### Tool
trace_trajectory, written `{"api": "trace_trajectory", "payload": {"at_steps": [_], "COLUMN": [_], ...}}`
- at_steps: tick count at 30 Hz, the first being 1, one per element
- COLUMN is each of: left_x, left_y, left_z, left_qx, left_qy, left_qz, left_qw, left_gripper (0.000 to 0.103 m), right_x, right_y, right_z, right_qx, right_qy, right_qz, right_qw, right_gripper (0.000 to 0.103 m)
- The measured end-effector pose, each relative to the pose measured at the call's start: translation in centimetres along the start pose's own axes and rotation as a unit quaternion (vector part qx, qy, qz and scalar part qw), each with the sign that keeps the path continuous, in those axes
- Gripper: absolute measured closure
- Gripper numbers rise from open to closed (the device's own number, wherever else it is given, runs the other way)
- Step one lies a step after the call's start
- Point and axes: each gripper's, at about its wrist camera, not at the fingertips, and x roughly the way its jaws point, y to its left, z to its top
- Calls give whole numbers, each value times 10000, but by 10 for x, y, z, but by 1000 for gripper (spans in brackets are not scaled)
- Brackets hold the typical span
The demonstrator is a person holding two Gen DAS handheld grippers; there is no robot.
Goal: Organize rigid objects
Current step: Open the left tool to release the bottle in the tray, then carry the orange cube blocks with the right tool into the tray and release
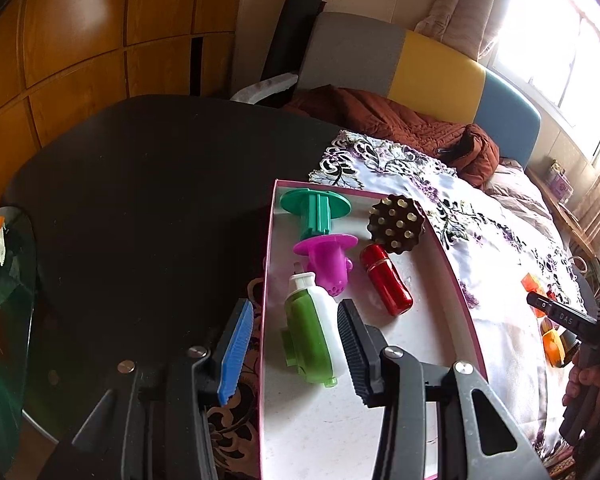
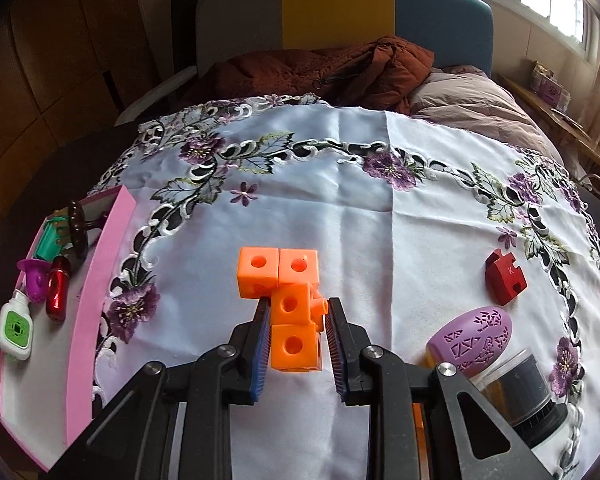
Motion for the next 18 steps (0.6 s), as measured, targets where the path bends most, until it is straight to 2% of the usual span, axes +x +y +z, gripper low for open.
{"api": "trace_trajectory", "payload": {"at_steps": [4,9,14,18], "left_x": [0,-4,-6,-5], "left_y": [4,13,21,26], "left_z": [2,5,6,6], "left_qx": [-71,-186,-275,-333], "left_qy": [-29,-111,-140,-121], "left_qz": [21,75,134,169], "left_qw": [10000,9997,9994,9992], "left_gripper": [59,59,59,59], "right_x": [-16,-36,-41,-36], "right_y": [22,74,139,180], "right_z": [4,11,7,-4], "right_qx": [-70,-463,-998,-1352], "right_qy": [-184,-376,-293,-174], "right_qz": [315,889,1493,1740], "right_qw": [9993,9943,9833,9753], "right_gripper": [77,77,77,77]}}
